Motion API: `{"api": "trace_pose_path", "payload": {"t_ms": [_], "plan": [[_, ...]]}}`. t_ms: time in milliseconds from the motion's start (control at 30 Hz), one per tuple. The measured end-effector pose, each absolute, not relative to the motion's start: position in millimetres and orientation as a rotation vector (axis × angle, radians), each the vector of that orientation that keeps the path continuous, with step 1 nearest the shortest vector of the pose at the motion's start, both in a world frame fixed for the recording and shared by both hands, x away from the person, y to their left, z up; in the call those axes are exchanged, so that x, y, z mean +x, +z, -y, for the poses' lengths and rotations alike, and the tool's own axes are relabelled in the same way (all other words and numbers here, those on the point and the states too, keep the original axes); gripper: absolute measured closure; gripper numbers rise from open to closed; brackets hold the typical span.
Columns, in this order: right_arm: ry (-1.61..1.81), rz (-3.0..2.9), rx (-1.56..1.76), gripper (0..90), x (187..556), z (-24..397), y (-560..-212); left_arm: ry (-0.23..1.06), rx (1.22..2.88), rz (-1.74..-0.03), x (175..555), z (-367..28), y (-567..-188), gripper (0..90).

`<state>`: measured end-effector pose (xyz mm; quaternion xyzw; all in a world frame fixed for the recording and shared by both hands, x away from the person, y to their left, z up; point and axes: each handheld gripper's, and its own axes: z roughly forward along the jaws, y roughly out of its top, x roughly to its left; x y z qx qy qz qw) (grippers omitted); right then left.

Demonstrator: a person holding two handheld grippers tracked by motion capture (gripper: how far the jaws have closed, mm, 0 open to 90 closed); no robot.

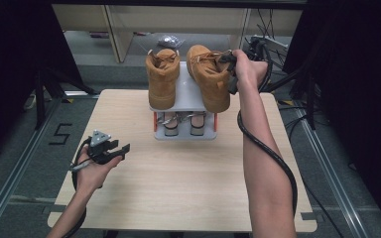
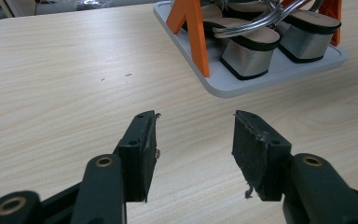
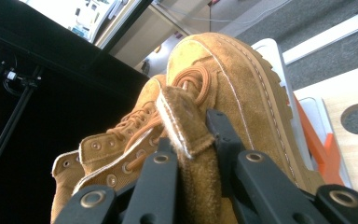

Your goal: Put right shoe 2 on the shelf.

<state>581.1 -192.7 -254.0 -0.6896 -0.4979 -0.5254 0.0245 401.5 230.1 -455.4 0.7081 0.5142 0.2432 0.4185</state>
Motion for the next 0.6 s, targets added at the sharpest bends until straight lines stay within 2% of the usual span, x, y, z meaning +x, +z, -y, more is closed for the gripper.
{"api": "trace_pose_path", "payload": {"t_ms": [367, 600], "plan": [[-1.618, 1.503, -2.143, 80.7, 588, 185, -256, 0.607, 1.768, -1.292, 402, -231, -457, 49.0], [-1.596, 1.570, -2.195, 70.8, 593, 183, -257, 0.608, 1.768, -1.291, 401, -231, -457, 49.0]]}}
